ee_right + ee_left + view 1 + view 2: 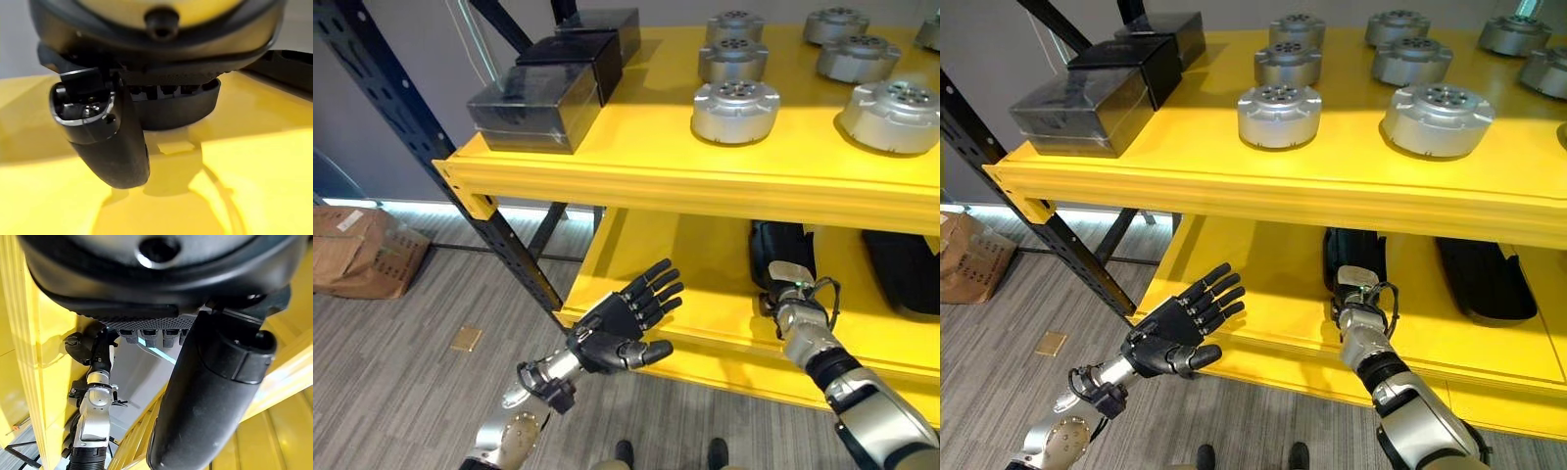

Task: Move parts from the plastic box to the shelf.

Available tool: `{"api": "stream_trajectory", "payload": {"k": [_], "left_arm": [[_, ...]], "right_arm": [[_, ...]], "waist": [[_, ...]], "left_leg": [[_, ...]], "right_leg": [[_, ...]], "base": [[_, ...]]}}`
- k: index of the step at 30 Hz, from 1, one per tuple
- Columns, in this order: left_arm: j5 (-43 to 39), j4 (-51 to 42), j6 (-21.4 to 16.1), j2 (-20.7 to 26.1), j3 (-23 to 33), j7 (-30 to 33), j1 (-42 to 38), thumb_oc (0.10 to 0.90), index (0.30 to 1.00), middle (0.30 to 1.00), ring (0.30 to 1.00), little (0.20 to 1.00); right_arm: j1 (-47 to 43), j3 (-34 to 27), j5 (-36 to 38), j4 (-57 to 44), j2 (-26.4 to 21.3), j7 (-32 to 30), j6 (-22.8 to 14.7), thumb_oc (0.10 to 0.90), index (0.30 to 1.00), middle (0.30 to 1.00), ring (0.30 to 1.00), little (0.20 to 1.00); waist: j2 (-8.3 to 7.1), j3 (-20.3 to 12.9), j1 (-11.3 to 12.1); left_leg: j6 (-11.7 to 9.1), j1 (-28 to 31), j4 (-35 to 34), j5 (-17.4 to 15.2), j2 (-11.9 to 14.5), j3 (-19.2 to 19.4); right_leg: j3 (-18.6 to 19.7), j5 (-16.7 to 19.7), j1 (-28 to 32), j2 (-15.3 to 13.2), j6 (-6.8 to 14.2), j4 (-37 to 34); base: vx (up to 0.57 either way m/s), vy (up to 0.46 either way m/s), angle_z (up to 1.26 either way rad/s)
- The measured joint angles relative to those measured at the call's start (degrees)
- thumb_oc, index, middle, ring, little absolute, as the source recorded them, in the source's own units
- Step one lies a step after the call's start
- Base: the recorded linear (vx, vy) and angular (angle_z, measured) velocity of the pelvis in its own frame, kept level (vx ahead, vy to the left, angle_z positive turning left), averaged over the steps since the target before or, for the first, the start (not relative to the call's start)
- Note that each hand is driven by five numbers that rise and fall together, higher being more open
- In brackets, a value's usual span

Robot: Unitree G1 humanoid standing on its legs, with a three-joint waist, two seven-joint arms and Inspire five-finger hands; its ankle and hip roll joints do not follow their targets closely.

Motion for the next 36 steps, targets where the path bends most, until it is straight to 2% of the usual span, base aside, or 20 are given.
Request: {"api": "stream_trajectory", "payload": {"k": [10, 19, 28, 36], "left_arm": [[2.21, 0.0, 1.0, -0.02, 0.11, -0.73, 0.02, 0.9, 1.0, 1.0, 1.0, 1.0], [2.73, 0.0, 1.03, -0.04, 0.11, -0.72, 0.02, 0.9, 1.0, 1.0, 1.0, 1.0], [4.39, -0.01, 1.02, -0.07, 0.36, -0.67, 0.36, 0.9, 1.0, 1.0, 1.0, 1.0], [4.44, -0.02, 1.02, -0.14, 0.59, -0.58, 0.36, 0.9, 1.0, 1.0, 1.0, 1.0]], "right_arm": [[-0.21, 1.02, -0.22, -2.03, -0.06, 6.36, 3.87, 0.9, 1.0, 1.0, 1.0, 1.0], [-0.15, 1.06, -1.79, -4.52, -0.05, 10.84, 6.7, 0.9, 1.0, 1.0, 1.0, 1.0], [1.58, 0.98, -5.92, -10.11, -0.16, 15.86, 7.77, 0.9, 1.0, 1.0, 1.0, 1.0], [2.81, 0.92, -8.14, -13.98, -0.29, 18.39, 8.82, 0.9, 1.0, 1.0, 1.0, 1.0]], "waist": [[-1.4, -0.32, 0.72], [-1.88, -0.48, 0.56], [-2.17, -0.41, -0.78], [-2.43, -0.36, -0.91]], "left_leg": [[-0.15, -0.02, 0.01, 0.08, 0.0, 0.06], [-0.35, -0.02, 0.01, 0.21, 0.01, 0.2], [-0.11, -0.13, 0.01, 0.03, 0.04, 0.42], [-0.2, -0.22, 0.01, 0.01, 0.03, 1.43]], "right_leg": [[0.02, 0.4, -0.05, 0.03, -0.29, 0.03], [0.16, 0.44, -0.13, 0.04, -0.2, 0.07], [0.34, 0.38, -0.37, 0.08, -0.26, 0.03], [0.94, 0.6, -1.03, 0.11, -0.08, 0.27]], "base": [[0.0, 0.0, 0.0], [0.0, 0.0, 0.0], [0.0, 0.0, 0.0], [0.0, 0.002, -0.06]]}}
